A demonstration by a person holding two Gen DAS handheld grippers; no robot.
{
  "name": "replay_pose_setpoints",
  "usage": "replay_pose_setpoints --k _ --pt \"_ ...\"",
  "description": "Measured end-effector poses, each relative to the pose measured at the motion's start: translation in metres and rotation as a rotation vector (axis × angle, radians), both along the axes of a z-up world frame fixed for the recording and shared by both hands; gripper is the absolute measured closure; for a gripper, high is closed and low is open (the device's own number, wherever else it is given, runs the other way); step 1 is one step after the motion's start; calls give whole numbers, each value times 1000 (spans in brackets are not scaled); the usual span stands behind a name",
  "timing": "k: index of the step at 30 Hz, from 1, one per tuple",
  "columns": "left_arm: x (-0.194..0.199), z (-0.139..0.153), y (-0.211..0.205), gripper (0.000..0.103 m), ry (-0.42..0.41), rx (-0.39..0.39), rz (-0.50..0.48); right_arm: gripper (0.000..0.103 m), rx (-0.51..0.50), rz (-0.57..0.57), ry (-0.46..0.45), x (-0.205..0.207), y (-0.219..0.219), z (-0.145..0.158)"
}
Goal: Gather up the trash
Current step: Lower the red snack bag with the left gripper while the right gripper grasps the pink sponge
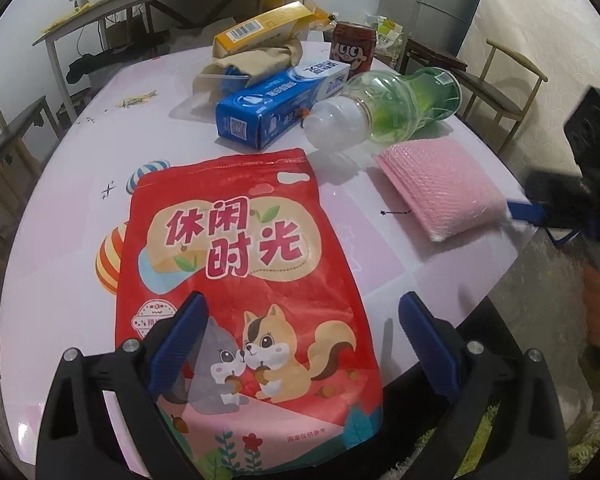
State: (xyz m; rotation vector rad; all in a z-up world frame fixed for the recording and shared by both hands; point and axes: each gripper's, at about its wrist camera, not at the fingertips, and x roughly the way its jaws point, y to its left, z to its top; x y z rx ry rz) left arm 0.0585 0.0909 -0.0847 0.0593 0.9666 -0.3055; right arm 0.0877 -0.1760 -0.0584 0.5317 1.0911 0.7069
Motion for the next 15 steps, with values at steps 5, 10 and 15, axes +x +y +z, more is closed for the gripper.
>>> replay_pose_setpoints --k 5,10,15 --pt "2 0 0 9 3 0 -5 8 -68 175 -73 -24 24 21" --pt "2 1 3 9 9 -27 -1 8 -260 247 -342 -34 18 68" --pt "2 1 6 9 11 -35 9 8 -394 165 -361 2 34 55"
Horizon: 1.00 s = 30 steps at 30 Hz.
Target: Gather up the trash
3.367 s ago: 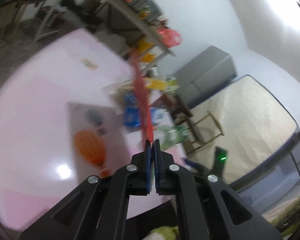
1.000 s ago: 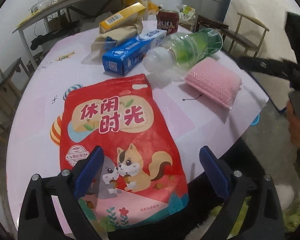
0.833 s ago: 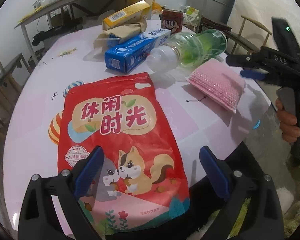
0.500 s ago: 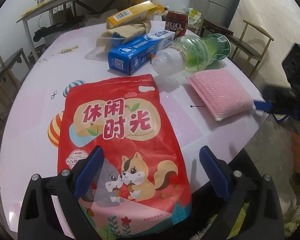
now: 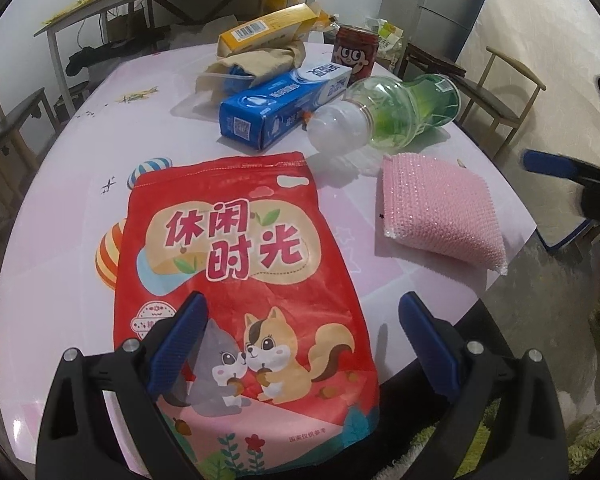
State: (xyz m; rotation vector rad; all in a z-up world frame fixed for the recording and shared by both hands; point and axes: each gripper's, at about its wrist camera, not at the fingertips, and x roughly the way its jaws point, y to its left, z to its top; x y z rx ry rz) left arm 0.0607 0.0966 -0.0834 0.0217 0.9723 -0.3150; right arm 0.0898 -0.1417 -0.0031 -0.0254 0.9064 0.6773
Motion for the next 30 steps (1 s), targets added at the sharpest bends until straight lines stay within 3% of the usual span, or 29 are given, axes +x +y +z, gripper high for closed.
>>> replay_pose_setpoints --k 2,10,12,17,24,30 --pt "-1 1 0 9 1 2 0 8 -109 4 -47 12 18 -16" --pt "-4 5 3 9 13 18 -13 8 -317 211 -69 27 56 -60" --pt "-5 6 0 9 15 27 -30 8 -286 199 -50 30 51 -60" --pt "-11 2 -19 9 14 105 -90 14 -248 40 -23 32 22 -62" --pt "-19 -11 -37 10 29 312 -133 17 -227 -72 -25 13 0 -63" --pt "-41 -1 -35 10 -1 347 -193 17 -203 -100 -41 9 4 -63"
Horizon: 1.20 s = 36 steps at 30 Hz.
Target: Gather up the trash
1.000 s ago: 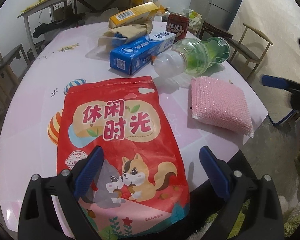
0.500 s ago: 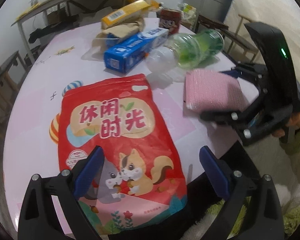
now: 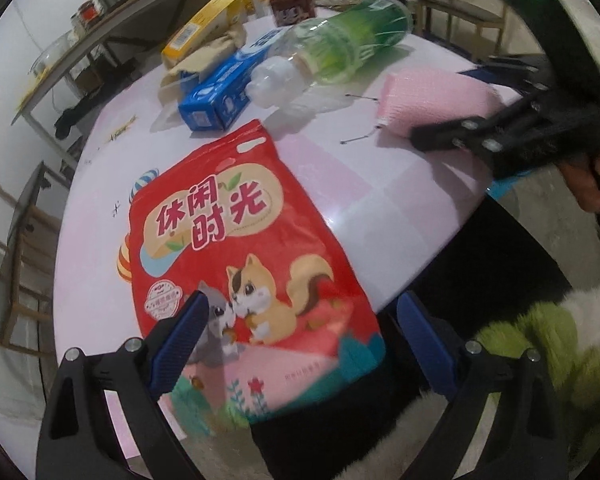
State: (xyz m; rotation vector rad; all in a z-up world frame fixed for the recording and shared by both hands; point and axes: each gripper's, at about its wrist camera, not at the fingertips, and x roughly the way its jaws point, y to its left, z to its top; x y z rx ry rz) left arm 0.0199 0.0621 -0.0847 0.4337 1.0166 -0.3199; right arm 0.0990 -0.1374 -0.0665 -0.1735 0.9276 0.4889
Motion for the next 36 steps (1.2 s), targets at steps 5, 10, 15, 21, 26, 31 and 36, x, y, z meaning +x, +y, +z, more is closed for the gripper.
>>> replay_pose_setpoints --k 5,10,15,21,26,31,36 --pt "-19 -9 -12 10 -28 115 -69 17 17 -12 -7 1 0 2" --pt "-36 -31 -31 10 -138 326 -137 17 44 -24 -13 2 -3 1" --pt "-45 -40 -39 16 -250 443 -182 17 85 -31 -8 3 -8 2" --pt "-53 -40 -45 45 -273 477 -227 17 90 -28 -14 1 -8 2" --pt "-56 -30 -43 69 -265 460 -212 17 96 -26 -16 0 -9 2" --pt "-67 -15 -45 85 -293 466 -224 17 86 -21 -29 -2 -8 1" --pt "-70 -2 -40 94 -310 452 -203 17 88 -28 -31 -2 -7 1"
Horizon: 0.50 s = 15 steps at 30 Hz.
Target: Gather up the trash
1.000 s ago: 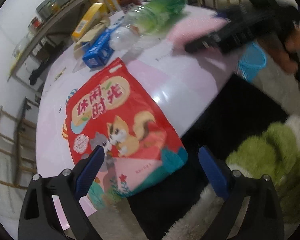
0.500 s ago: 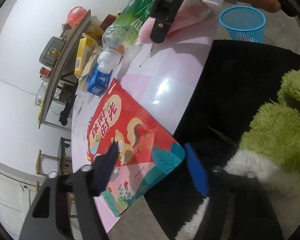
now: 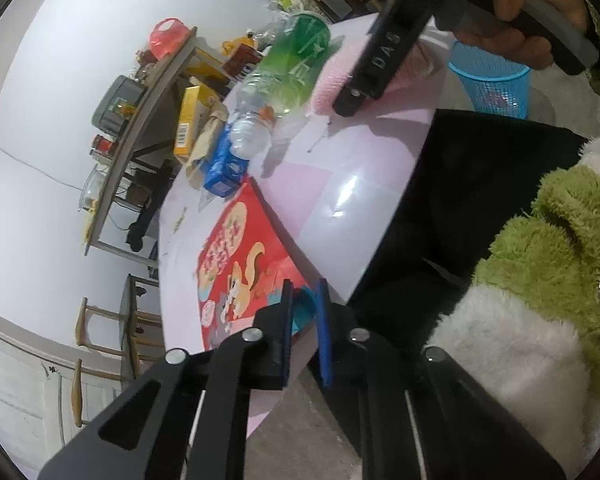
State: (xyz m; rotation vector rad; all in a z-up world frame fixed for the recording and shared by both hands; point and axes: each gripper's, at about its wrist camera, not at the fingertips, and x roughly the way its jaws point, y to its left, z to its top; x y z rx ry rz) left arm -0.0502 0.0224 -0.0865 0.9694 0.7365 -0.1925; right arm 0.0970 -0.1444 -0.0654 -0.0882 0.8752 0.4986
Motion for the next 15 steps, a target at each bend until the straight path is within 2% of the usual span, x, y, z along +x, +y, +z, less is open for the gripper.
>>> replay_pose_setpoints --k 2,7,12,15 --pt "0 3 2 98 -18 -4 12 17 3 -5 2 0 0 0" --pt "3 7 7 99 -69 -7 35 18 -3 -9 8 -2 0 1" --pt "0 -8 4 92 -129 72 13 18 -8 -15 11 -4 1 1" --pt "1 -24 4 78 -142 137 6 18 -14 -19 12 -4 2 1"
